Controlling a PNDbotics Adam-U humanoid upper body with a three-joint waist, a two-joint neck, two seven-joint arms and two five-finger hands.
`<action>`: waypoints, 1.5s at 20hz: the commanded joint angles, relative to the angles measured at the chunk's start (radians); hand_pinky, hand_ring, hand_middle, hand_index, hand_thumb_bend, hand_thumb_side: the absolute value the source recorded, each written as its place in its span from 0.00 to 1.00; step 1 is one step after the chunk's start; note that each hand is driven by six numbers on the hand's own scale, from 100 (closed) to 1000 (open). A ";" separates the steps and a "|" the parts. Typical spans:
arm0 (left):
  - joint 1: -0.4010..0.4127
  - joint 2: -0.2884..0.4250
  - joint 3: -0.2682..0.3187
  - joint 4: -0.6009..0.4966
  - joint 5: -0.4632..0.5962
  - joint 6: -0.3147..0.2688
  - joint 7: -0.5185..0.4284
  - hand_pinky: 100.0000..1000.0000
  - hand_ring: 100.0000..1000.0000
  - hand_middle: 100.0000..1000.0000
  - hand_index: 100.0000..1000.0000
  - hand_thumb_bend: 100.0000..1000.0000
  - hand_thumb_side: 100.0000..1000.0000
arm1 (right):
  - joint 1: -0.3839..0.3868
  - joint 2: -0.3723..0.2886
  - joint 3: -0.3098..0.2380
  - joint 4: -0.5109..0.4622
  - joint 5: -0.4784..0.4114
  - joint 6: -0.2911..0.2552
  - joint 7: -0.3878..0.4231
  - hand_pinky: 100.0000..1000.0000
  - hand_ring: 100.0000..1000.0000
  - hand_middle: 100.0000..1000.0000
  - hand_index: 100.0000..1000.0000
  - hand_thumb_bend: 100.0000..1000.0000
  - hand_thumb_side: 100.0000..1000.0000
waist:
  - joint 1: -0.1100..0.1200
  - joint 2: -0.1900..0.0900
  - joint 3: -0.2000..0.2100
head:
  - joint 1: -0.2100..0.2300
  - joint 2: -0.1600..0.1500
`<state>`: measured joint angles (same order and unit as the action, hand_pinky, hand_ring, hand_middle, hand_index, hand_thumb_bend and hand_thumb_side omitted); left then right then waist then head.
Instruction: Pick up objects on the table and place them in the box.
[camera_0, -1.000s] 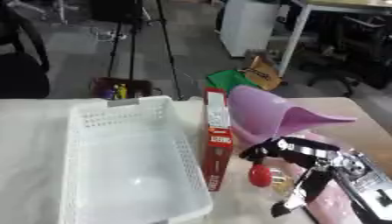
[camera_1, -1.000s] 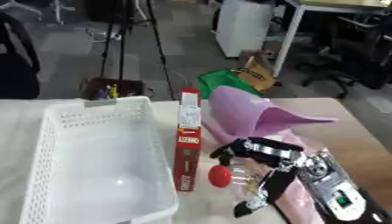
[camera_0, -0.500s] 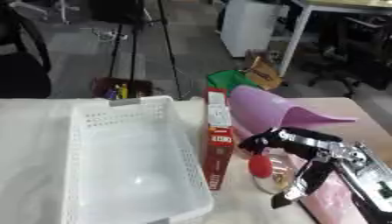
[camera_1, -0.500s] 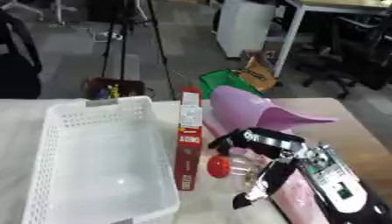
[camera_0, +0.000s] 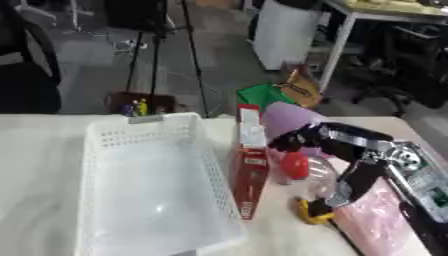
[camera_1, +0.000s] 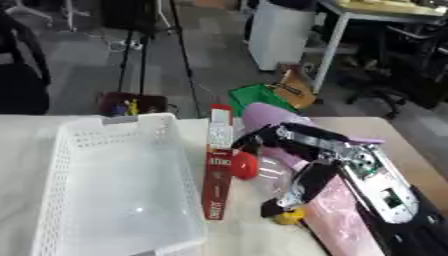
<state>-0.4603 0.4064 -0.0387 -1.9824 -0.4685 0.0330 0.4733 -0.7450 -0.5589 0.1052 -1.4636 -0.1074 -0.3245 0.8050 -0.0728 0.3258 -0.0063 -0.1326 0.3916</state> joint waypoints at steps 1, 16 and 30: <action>-0.006 0.018 0.006 -0.018 -0.008 -0.005 -0.003 0.84 0.81 0.74 0.71 0.00 1.00 | -0.042 -0.029 -0.003 -0.019 -0.018 -0.111 0.102 0.86 0.93 0.41 0.59 0.67 0.19 | 0.000 -0.033 -0.001 | 0.002 0.007; -0.005 0.013 0.004 -0.018 -0.016 -0.014 -0.008 0.84 0.81 0.74 0.71 0.00 1.00 | -0.161 0.018 0.011 -0.002 -0.055 -0.119 0.102 0.86 0.93 0.40 0.57 0.64 0.25 | -0.015 -0.051 0.022 | -0.013 0.006; -0.004 0.006 0.007 -0.018 -0.015 -0.016 0.008 0.84 0.81 0.74 0.71 0.00 1.00 | -0.280 0.096 0.005 0.086 -0.005 -0.142 0.094 0.86 0.92 0.40 0.57 0.62 0.28 | -0.033 -0.053 0.081 | -0.061 0.007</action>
<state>-0.4559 0.4044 -0.0387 -1.9824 -0.4811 0.0183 0.4757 -1.0009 -0.4528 0.1231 -1.3800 -0.1231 -0.3437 0.7858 -0.1123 0.2968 0.0767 -0.1877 0.3960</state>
